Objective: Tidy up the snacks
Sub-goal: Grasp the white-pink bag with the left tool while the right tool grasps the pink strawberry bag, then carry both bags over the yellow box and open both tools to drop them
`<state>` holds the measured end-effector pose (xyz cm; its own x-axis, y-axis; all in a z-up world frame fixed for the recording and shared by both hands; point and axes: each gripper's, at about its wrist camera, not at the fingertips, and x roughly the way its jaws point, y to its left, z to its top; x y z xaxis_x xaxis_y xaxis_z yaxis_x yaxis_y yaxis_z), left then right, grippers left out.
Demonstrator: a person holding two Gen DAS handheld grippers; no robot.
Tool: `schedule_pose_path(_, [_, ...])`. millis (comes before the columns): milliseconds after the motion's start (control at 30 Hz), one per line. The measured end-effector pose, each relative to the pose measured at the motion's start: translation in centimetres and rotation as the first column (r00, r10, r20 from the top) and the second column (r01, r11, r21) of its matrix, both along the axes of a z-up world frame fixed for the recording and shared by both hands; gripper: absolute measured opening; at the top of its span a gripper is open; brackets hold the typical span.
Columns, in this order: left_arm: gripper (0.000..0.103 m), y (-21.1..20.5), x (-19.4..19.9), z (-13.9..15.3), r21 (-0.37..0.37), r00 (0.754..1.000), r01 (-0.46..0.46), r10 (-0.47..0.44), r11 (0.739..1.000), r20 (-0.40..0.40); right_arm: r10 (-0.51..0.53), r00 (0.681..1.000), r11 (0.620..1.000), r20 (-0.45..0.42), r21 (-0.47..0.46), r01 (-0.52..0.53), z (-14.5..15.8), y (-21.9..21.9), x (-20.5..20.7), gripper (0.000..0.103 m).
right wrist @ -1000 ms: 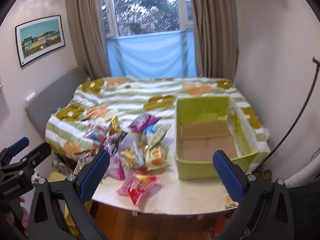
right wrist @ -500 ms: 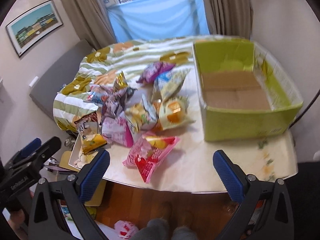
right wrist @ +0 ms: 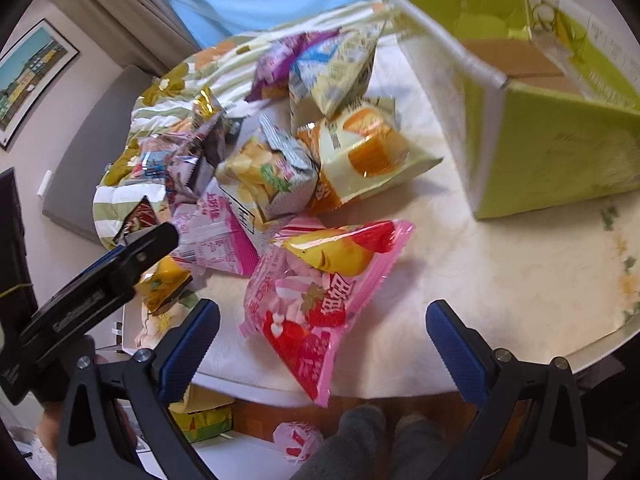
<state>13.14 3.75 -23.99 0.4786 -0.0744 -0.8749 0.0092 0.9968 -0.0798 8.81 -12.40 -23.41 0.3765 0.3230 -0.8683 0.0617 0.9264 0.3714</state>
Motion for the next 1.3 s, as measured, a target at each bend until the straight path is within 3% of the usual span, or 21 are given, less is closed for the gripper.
schedule_pose_path(100, [0.086,0.0,1.6,-1.6,-0.005,0.999,0.004,-0.004,1.000,-0.045,-0.005,1.000,1.000,-0.030,0.005,0.005,-0.7,0.5,0.9,0.103])
schedule_pose_path(300, [0.084,-0.3,3.9,-4.0,-0.013,0.996,0.009,-0.010,1.000,-0.085,0.006,0.997,1.000,-0.079,0.018,-0.005,-2.2,1.0,1.9,0.103])
schedule_pose_path(467, [0.072,-0.5,5.0,-5.5,-0.035,0.992,0.007,-0.011,0.999,-0.130,0.003,0.995,1.000,-0.100,0.026,-0.001,-3.2,0.9,2.6,0.102])
schedule_pose_path(600, [0.064,-0.4,5.5,-5.9,-0.048,0.991,0.012,-0.018,0.999,-0.133,0.006,0.993,0.999,-0.117,0.035,-0.002,-3.8,0.9,3.0,0.096])
schedule_pose_path(700, [0.059,-0.4,5.9,-6.0,-0.045,0.991,0.021,-0.026,0.999,-0.133,0.008,0.991,0.997,-0.132,0.076,0.002,-4.4,0.9,3.2,0.087])
schedule_pose_path(933, [0.049,-0.4,5.2,-5.5,-0.076,0.990,0.039,-0.049,0.996,-0.134,0.036,0.993,0.997,-0.116,0.078,-0.027,-4.1,1.3,3.1,0.068])
schedule_pose_path(1300, [0.049,-0.1,2.4,-2.3,-0.081,0.991,0.032,-0.043,0.996,-0.130,0.029,0.996,0.997,-0.086,0.074,-0.022,-2.4,0.8,1.9,0.065])
